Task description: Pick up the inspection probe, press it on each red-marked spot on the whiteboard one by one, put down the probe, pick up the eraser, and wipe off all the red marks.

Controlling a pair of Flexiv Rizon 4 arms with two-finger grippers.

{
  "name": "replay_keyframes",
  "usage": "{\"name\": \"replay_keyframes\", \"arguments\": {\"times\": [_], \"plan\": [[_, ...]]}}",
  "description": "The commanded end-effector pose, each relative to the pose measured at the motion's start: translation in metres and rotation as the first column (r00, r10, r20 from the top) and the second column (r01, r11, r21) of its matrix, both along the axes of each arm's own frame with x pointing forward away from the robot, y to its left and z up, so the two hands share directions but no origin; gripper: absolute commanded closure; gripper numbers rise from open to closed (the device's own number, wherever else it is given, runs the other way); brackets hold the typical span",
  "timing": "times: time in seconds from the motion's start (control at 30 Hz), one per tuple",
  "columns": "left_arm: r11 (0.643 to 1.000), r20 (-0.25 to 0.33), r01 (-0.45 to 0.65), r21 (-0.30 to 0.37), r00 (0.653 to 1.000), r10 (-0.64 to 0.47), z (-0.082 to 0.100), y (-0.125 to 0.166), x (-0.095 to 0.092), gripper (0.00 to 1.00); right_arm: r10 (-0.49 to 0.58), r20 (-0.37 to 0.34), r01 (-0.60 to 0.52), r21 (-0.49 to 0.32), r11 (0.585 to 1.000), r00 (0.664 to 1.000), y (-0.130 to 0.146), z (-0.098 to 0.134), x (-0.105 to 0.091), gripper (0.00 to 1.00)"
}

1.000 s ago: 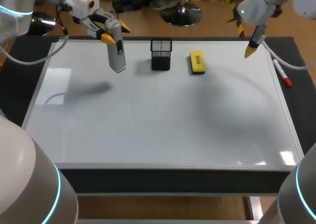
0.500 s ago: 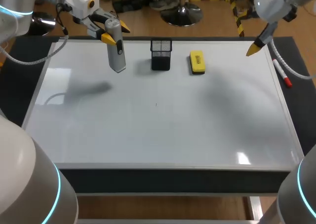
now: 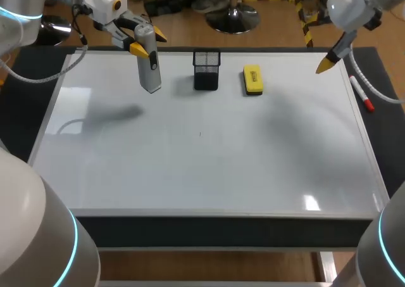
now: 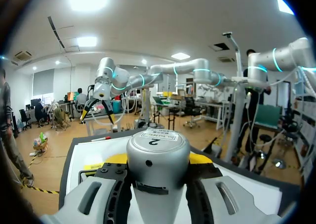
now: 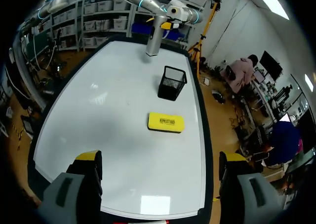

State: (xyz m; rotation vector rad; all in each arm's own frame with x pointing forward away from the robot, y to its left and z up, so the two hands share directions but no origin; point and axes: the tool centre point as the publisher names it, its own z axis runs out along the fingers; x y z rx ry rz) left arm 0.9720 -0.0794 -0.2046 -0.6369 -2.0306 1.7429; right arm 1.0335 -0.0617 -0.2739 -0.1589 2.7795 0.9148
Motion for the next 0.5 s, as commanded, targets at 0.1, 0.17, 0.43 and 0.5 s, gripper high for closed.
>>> {"name": "replay_keyframes", "arguments": {"times": [0.1, 0.17, 0.43, 0.5], "plan": [[1.0, -0.002, 0.005, 0.0, 1.0, -0.005, 0.0011, 0.0006, 0.0017, 1.0, 0.002, -0.002, -0.002, -0.004, 1.0, 1.0, -0.0003, 0.0004, 0.0007, 0.0], [1.0, -0.002, 0.005, 0.0, 1.0, -0.005, 0.0011, 0.0006, 0.0017, 1.0, 0.002, -0.002, -0.002, -0.004, 1.0, 1.0, -0.0003, 0.0004, 0.0007, 0.0], [1.0, -0.002, 0.005, 0.0, 1.0, -0.005, 0.0011, 0.0006, 0.0017, 1.0, 0.002, -0.002, -0.002, -0.004, 1.0, 1.0, -0.0003, 0.0004, 0.0007, 0.0], [1.0, -0.001, 0.0, 0.002, 1.0, 0.0, 0.002, -0.0001, 0.002, 1.0, 0.002, -0.002, -0.002, -0.004, 1.0, 1.0, -0.0003, 0.0004, 0.0007, 0.0]]}}
